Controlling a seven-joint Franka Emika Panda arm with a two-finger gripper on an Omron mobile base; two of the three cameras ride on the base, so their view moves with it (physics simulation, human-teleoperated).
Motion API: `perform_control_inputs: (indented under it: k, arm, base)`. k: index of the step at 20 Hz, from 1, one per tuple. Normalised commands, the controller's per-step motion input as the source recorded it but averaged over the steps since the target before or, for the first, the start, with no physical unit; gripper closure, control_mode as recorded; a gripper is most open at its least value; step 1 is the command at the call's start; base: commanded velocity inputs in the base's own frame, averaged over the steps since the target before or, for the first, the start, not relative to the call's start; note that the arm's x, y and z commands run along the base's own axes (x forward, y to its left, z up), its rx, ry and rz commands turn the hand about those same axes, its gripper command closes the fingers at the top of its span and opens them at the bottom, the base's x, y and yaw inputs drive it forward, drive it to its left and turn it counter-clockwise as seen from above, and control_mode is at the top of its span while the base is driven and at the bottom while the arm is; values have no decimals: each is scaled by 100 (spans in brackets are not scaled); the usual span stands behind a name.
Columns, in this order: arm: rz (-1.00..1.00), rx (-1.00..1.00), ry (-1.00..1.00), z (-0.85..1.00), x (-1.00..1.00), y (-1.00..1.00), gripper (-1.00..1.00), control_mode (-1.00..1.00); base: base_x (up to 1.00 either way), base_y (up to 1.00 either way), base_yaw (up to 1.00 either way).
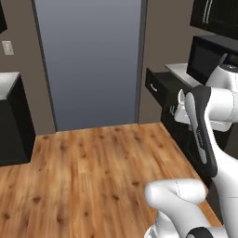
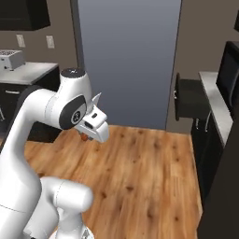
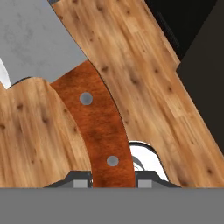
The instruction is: Pick up the metallic utensils from the counter and place them in the open drawer. Make sure not to pick up any wooden utensils.
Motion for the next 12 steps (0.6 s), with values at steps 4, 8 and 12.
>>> perform_control_inputs:
  k: [4,8,12]
  arm:
    - [0,0,0,0,0,0,100,100]
    - [0,0,0,0,0,0,100,100]
    - [0,0,0,0,0,0,100,100]
  base:
    - [100,-11,0]
    - [100,-26,1]
    - [100,-42,-1]
